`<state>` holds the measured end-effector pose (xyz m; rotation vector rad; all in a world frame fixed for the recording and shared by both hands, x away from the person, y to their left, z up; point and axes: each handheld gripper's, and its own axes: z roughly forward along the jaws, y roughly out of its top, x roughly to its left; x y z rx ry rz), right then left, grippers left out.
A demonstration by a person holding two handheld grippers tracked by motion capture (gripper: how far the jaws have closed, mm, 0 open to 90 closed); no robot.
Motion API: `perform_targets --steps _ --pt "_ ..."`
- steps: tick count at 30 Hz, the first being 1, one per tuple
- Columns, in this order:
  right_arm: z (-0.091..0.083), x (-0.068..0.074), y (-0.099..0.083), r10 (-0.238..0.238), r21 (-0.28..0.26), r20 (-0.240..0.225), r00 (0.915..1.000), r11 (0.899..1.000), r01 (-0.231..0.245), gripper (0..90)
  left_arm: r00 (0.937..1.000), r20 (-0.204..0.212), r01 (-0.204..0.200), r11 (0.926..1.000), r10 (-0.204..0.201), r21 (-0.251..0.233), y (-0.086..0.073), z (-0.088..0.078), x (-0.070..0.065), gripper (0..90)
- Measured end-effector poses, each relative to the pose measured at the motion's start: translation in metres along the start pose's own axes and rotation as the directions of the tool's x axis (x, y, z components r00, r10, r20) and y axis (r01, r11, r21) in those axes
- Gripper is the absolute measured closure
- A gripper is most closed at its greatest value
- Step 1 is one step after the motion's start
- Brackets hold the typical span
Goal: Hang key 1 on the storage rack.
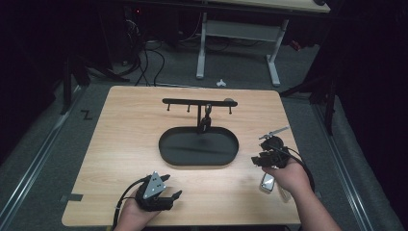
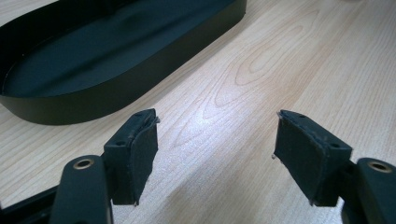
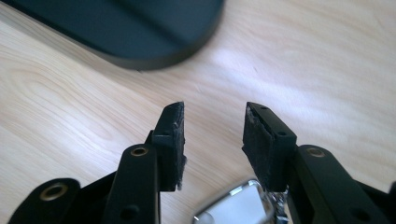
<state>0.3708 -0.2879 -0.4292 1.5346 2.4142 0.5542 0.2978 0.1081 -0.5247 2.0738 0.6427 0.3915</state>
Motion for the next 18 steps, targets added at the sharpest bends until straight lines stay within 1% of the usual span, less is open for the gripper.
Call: perform_targets --steps 1,2,3,4,5,9,10,11,13,14,15,16,17,18 --pt "0.002 -0.003 -0.003 0.011 0.005 0.005 0.9999 1.0 -0.011 58.1 1.0 0.0 0.001 1.0 -0.001 0.001 0.0 0.0 0.0 30.4" --pt "0.002 -0.003 -0.003 0.011 0.005 0.005 0.9999 1.0 -0.011 58.1 1.0 0.0 0.001 1.0 -0.001 0.001 0.0 0.0 0.0 30.4" --pt "0.006 -0.01 -0.01 0.036 0.011 0.012 0.9993 0.999 -0.036 58.0 1.0 -0.001 0.0 1.0 0.0 0.001 0.0 0.001 0.0 30.4" --pt "0.006 -0.01 -0.01 0.036 0.011 0.012 0.9993 0.999 -0.036 58.0 1.0 -0.001 0.0 1.0 0.0 0.001 0.0 0.001 0.0 30.4" --pt "0.01 -0.016 -0.015 0.057 0.015 0.021 0.9982 0.998 -0.057 58.0 1.0 -0.002 0.001 1.0 -0.001 0.001 0.0 0.001 0.0 30.4" --pt "0.019 -0.028 -0.026 0.092 0.03 0.041 0.9949 0.995 -0.093 56.8 1.0 -0.004 0.0 1.0 0.0 0.002 -0.001 0.0 0.0 30.4" --pt "0.019 -0.028 -0.026 0.092 0.03 0.041 0.9949 0.995 -0.093 56.8 1.0 -0.004 0.0 1.0 0.0 0.002 -0.001 0.0 0.0 30.4" --pt "0.023 -0.033 -0.03 0.114 0.031 0.049 0.9923 0.993 -0.115 56.0 1.0 -0.005 0.001 1.0 -0.001 0.002 -0.001 0.0 0.0 30.4" --pt "0.025 -0.039 -0.034 0.138 0.037 0.054 0.989 0.989 -0.14 55.4 1.0 -0.005 -0.001 1.0 0.001 0.002 -0.001 0.0 0.0 30.4" --pt "0.026 -0.042 -0.035 0.146 0.039 0.059 0.9875 0.988 -0.149 55.1 1.0 -0.005 -0.001 1.0 0.001 0.001 -0.001 0.0 0.0 30.4" --pt "0.026 -0.042 -0.035 0.146 0.039 0.059 0.9875 0.988 -0.149 55.1 1.0 -0.005 -0.001 1.0 0.001 0.001 -0.001 0.0 0.0 30.4" --pt "0.027 -0.044 -0.037 0.161 0.038 0.06 0.9851 0.986 -0.163 54.8 1.0 -0.005 -0.001 1.0 0.001 0.001 -0.001 0.0 0.0 30.4" --pt "0.029 -0.049 -0.039 0.184 0.04 0.064 0.9808 0.982 -0.187 54.0 1.0 -0.005 -0.002 1.0 0.002 0.002 0.0 0.0 0.0 30.4" --pt "0.029 -0.049 -0.039 0.184 0.04 0.064 0.9808 0.982 -0.187 54.0 1.0 -0.005 -0.002 1.0 0.002 0.002 0.0 0.0 0.0 30.4"
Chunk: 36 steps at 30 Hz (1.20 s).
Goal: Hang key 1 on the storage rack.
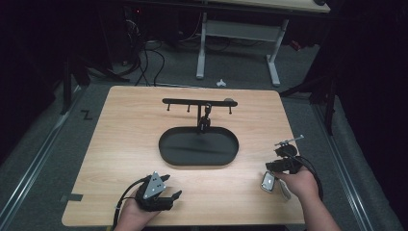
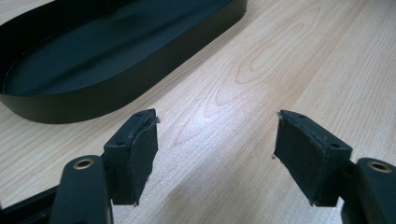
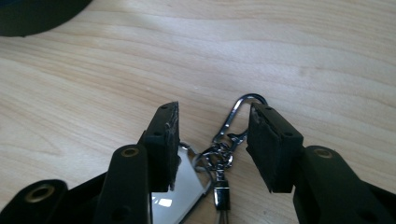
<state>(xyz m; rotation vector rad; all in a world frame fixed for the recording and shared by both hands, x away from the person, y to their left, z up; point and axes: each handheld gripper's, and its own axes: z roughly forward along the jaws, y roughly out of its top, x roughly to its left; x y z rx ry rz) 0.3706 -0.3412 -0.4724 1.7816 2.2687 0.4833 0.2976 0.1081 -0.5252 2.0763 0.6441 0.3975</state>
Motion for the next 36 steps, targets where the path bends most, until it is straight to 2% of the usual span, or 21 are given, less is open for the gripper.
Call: perform_targets --steps 4,12,19,26,27,28,33,36 --pt "0.006 -0.007 -0.002 0.045 0.006 -0.003 0.999 0.999 -0.045 49.1 1.0 0.0 -0.002 1.0 0.002 0.0 0.0 0.0 0.0 30.4" --pt "0.016 -0.01 -0.001 0.106 0.016 -0.015 0.9943 0.994 -0.106 47.7 1.0 -0.001 -0.003 1.0 0.003 -0.001 0.0 0.0 0.0 30.4" --pt "0.018 -0.011 -0.006 0.131 0.027 -0.014 0.9912 0.991 -0.131 49.2 1.0 0.001 -0.004 1.0 0.004 0.0 0.0 0.0 0.0 30.4" --pt "0.019 -0.01 -0.007 0.119 0.029 -0.009 0.9928 0.992 -0.119 55.0 1.0 0.0 -0.005 1.0 0.005 0.0 0.0 0.0 0.0 30.4" --pt "0.019 -0.009 -0.007 0.11 0.026 -0.003 0.9939 0.994 -0.11 59.4 1.0 0.0 -0.006 1.0 0.006 0.0 0.0 0.0 0.0 30.4" --pt "0.019 -0.009 -0.007 0.11 0.026 -0.003 0.9939 0.994 -0.11 59.4 1.0 0.0 -0.006 1.0 0.006 0.0 0.0 0.0 0.0 30.4" --pt "0.019 -0.005 -0.008 0.077 0.034 0.011 0.9969 0.996 -0.078 73.6 1.0 0.001 -0.006 1.0 0.006 0.001 0.0 0.0 0.0 30.4" --pt "0.019 -0.002 -0.007 0.054 0.038 0.012 0.9985 0.998 -0.055 75.2 1.0 0.001 -0.006 1.0 0.006 0.0 0.0 -0.001 0.0 30.4"
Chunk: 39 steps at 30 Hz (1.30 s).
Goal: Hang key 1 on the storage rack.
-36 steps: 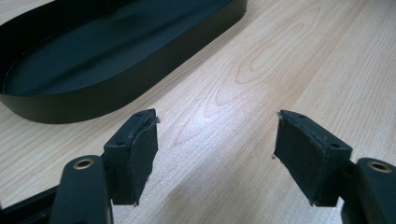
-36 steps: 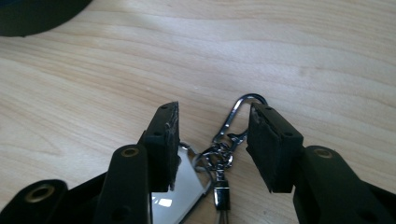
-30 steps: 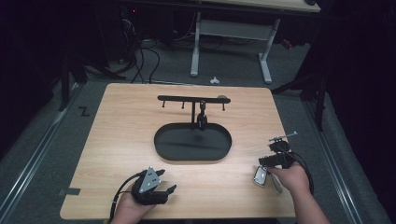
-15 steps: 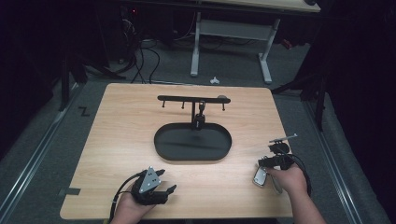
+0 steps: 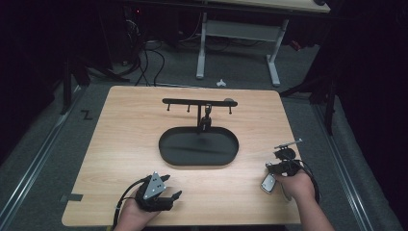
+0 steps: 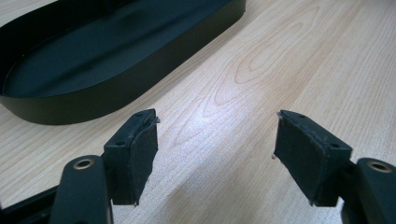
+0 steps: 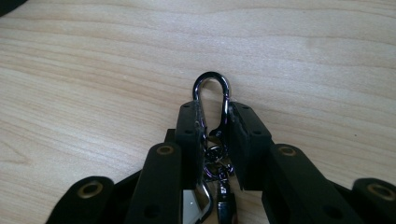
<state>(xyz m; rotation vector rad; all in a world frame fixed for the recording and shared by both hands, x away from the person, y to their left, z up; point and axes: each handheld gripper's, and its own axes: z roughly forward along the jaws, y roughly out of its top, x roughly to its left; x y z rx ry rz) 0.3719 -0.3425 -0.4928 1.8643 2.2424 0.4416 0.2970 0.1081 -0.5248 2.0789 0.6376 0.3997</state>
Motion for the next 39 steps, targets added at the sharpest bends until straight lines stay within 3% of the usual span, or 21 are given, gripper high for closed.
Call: perform_targets --steps 2,4,15,24,30,39 --pt "0.0 0.001 0.0 -0.009 0.0 0.002 1.0 1.0 0.009 75.8 1.0 0.0 0.0 1.0 0.0 0.0 0.0 0.0 0.0 30.4" --pt "-0.003 0.004 0.002 -0.033 -0.021 0.014 0.9994 0.999 0.033 85.7 1.0 -0.001 0.0 1.0 0.0 0.0 0.0 0.0 0.0 30.4" --pt "0.002 0.012 0.004 -0.084 0.019 0.021 0.9962 0.996 0.084 84.4 1.0 0.0 -0.001 1.0 0.001 0.0 0.0 0.0 0.0 30.4" --pt "0.002 0.013 0.003 -0.104 0.016 0.016 0.9945 0.994 0.104 86.1 1.0 0.003 -0.003 1.0 0.003 0.001 0.0 0.0 0.0 30.4" --pt "0.001 0.015 0.008 -0.133 0.055 0.017 0.9909 0.99 0.132 86.5 1.0 0.001 -0.002 1.0 0.002 0.001 0.0 0.0 0.0 30.4" --pt "-0.023 0.021 0.017 -0.166 0.051 -0.008 0.9861 0.985 0.166 86.5 1.0 0.002 0.0 1.0 0.0 -0.001 0.0 0.0 0.0 30.5"
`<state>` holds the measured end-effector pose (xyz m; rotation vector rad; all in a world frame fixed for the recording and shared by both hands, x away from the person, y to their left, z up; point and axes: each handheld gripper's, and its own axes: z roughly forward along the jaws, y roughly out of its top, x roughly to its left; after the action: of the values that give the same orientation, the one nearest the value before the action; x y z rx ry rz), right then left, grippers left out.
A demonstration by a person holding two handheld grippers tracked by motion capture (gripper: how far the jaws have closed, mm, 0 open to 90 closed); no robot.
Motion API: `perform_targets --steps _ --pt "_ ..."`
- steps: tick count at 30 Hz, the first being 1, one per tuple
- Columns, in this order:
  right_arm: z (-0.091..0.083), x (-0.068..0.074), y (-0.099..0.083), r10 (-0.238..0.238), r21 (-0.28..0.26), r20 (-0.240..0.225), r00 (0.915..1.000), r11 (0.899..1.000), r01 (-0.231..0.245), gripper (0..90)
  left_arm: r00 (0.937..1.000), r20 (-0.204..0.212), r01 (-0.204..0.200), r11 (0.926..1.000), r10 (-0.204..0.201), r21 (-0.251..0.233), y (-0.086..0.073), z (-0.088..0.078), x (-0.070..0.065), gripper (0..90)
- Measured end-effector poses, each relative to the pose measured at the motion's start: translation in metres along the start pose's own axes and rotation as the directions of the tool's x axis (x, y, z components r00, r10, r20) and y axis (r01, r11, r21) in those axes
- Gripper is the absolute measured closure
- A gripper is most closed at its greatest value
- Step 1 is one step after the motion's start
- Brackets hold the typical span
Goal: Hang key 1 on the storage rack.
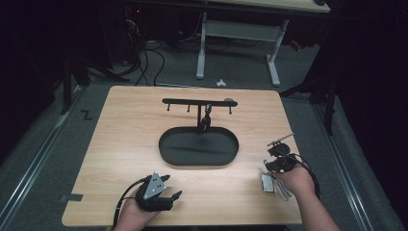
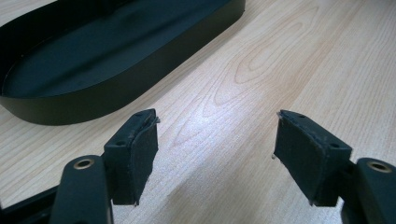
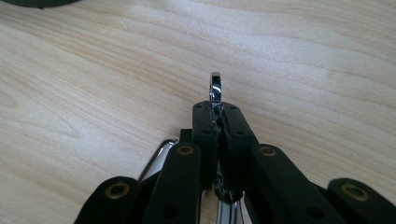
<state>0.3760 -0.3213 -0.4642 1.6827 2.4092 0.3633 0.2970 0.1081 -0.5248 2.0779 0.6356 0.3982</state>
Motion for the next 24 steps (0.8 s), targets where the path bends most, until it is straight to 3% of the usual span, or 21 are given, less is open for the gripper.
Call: perform_targets --steps 15,24 --pt "-0.039 0.005 0.006 -0.026 -0.032 -0.01 0.9996 0.999 0.025 86.4 1.0 0.005 -0.003 1.0 0.003 0.002 0.0 0.0 -0.001 30.5" --pt "-0.065 0.018 0.014 -0.082 -0.062 -0.012 0.9965 0.995 0.082 86.5 1.0 0.004 -0.003 1.0 0.003 -0.002 0.0 0.001 -0.002 30.5"
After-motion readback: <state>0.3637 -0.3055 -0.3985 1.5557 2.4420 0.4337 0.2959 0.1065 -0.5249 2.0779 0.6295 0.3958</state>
